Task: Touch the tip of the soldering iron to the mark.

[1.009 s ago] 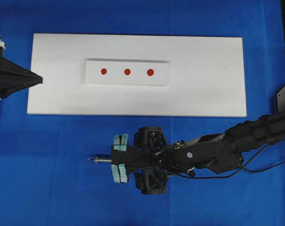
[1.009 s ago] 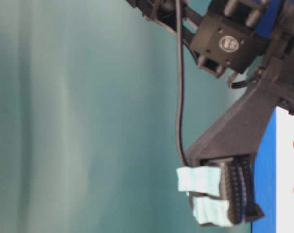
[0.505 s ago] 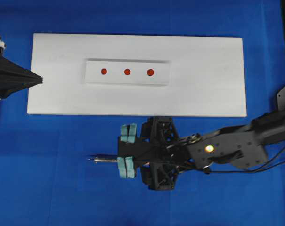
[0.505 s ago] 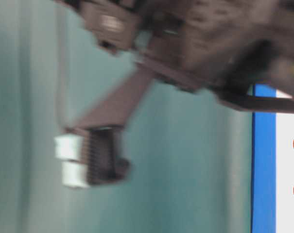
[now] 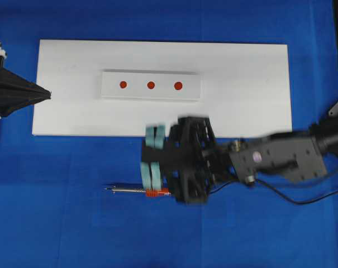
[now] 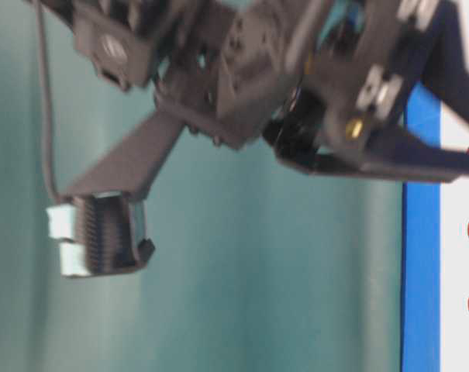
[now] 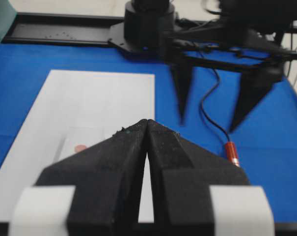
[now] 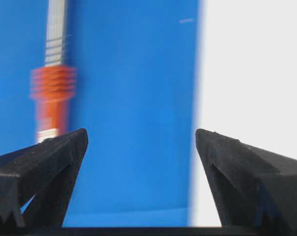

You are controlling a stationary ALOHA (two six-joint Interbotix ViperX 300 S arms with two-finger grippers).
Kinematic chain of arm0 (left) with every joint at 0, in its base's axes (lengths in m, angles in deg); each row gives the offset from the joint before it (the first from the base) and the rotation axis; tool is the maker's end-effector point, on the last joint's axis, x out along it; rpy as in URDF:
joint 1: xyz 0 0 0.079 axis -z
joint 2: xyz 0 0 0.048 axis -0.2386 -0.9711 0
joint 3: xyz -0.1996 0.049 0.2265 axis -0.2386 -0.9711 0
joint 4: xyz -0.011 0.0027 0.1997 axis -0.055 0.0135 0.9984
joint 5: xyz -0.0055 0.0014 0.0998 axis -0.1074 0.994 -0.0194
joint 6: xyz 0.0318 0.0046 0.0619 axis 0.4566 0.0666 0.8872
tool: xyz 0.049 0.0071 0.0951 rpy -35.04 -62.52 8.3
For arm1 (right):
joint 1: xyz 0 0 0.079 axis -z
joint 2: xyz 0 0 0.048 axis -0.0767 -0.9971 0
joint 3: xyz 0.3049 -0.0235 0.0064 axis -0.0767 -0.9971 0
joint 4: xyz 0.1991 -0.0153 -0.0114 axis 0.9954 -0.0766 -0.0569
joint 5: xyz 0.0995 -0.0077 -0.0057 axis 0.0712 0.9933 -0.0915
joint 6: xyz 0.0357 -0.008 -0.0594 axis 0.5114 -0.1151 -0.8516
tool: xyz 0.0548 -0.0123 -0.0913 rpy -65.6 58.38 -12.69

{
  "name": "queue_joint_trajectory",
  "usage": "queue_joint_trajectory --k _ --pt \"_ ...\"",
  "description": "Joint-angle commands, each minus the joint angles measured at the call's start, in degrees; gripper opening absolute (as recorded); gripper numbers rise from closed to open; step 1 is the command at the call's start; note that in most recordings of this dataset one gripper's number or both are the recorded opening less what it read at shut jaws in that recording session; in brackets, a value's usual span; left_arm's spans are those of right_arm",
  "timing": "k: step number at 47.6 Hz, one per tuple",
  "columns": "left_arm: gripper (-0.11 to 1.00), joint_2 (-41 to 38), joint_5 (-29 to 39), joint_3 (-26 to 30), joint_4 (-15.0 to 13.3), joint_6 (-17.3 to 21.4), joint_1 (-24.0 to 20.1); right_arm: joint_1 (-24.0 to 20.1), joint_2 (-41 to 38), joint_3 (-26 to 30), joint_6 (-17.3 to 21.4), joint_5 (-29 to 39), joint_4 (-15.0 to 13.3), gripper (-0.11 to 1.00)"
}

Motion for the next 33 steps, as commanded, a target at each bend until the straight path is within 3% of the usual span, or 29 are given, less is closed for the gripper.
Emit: queue_joint_trajectory --k 1,8,13,23,33 --pt "0.00 -0.26 -0.26 0.62 0.00 0.00 0.09 3.60 2.46 0.35 -1.76 -0.26 -1.14 0.89" --pt "0.00 -0.18 -0.26 0.53 0.00 0.00 0.09 9.05 2.81 0.18 -6.42 -1.32 -0.62 0.89" --pt "0.00 -0.18 -0.26 0.62 0.09 0.00 0.00 11.25 2.99 0.09 -7.73 -2.90 0.00 0.89" --pt "0.00 -0.26 -0.26 0.53 0.00 -0.97 0.00 11.69 6.06 -2.29 -7.82 -3.34 0.09 0.89" --pt "0.00 -0.18 0.35 0.62 0.09 -1.14 0.00 11.69 15.91 -9.58 -7.29 -3.52 0.00 0.89"
